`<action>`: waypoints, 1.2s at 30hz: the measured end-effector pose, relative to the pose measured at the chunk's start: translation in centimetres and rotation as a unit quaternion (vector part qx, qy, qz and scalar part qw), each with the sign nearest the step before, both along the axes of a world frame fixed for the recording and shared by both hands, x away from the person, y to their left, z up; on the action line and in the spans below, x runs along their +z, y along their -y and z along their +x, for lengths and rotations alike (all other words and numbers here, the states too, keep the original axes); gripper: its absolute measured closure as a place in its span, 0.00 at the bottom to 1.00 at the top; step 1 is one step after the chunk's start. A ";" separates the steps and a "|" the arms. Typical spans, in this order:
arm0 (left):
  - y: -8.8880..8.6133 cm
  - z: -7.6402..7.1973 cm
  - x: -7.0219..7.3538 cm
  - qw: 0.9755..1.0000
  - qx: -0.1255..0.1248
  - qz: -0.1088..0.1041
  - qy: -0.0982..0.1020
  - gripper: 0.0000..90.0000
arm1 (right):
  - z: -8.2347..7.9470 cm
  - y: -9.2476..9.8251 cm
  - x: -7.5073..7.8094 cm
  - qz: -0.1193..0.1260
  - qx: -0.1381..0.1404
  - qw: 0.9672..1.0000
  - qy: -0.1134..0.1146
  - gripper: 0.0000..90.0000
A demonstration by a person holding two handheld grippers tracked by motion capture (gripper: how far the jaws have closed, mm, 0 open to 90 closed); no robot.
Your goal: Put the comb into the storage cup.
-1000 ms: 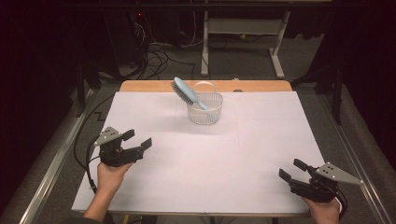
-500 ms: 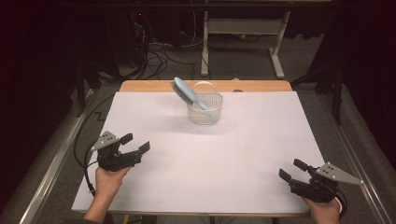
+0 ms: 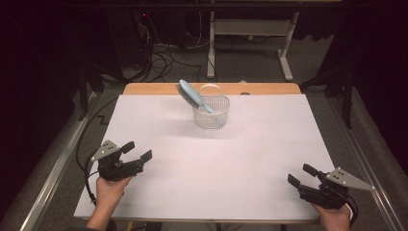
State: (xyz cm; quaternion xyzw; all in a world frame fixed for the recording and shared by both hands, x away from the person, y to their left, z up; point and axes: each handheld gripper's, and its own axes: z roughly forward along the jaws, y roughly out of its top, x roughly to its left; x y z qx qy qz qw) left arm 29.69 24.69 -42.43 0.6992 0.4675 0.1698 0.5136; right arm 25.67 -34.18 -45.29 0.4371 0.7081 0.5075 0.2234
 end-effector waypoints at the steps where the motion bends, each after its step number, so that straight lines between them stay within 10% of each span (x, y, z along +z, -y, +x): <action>1: 0.0 0.0 0.0 1.000 0.000 -0.001 0.000 0.20 | 0.0 0.0 0.0 0.000 0.000 1.000 0.000 0.28; 36: -0.2 -1.4 -2.3 1.000 0.013 0.001 -0.004 0.20 | 0.0 0.0 0.0 0.000 -0.002 1.000 0.000 0.28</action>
